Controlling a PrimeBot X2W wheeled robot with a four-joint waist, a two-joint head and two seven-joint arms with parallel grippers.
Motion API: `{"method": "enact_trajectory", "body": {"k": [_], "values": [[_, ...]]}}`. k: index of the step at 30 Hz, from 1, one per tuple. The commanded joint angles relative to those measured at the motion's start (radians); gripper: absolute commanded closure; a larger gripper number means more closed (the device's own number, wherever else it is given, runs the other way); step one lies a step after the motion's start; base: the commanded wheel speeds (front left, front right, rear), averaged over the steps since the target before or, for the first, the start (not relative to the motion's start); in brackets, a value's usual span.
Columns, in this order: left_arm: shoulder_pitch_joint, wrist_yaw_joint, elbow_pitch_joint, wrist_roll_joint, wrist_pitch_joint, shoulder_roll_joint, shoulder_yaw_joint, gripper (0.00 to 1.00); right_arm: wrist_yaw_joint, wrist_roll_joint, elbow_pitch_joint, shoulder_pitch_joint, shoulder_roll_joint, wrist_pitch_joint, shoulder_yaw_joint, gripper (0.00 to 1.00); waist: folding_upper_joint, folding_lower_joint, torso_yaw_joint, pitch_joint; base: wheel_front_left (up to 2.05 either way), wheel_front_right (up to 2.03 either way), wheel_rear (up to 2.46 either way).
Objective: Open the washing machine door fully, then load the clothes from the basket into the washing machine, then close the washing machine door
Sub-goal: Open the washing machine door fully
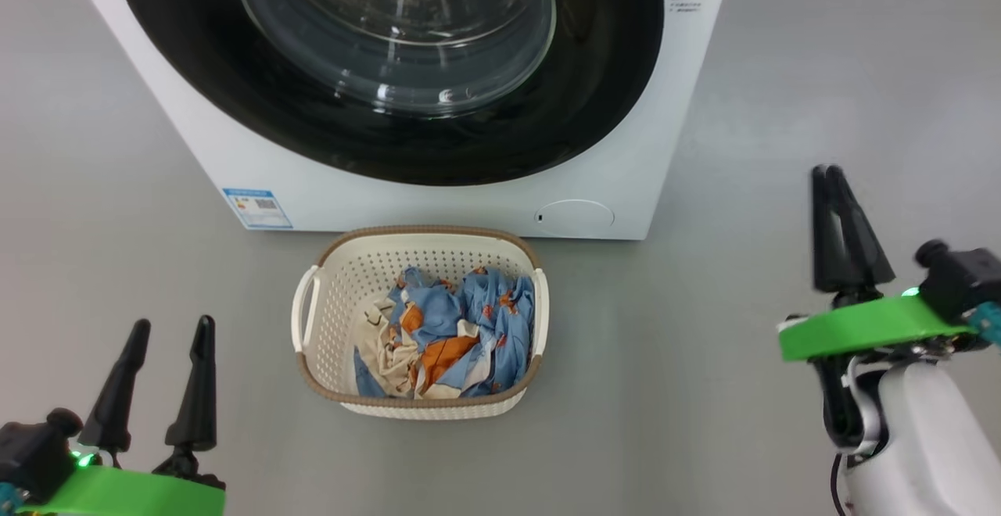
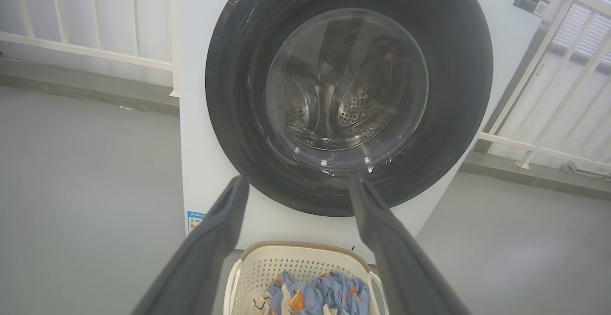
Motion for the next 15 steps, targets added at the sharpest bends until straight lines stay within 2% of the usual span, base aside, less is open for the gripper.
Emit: {"method": "enact_trajectory", "body": {"k": [1, 10, 15], "values": [[-0.047, -0.005, -0.032, -0.009, -0.010, 0.042, 0.041, 0.00, 0.006, 0.063, -0.024, -0.050, -0.006, -0.012, 0.009, 1.00, 0.0000, -0.0001, 0.018, 0.021, 0.00, 0.00, 0.00], [-0.051, -0.005, -0.050, -0.037, -0.010, 0.061, 0.044, 0.00, 0.006, 0.268, 0.008, -0.145, -0.009, -0.012, -0.020, 1.00, 0.0000, -0.0001, 0.040, 0.059, 0.00, 0.00, 0.00], [-0.057, -0.005, -0.057, -0.049, -0.010, 0.071, 0.041, 0.00, 0.006, 0.381, 0.020, -0.205, -0.043, 0.003, -0.033, 1.00, 0.0000, -0.0001, 0.050, 0.082, 0.00, 0.00, 0.00]]}}
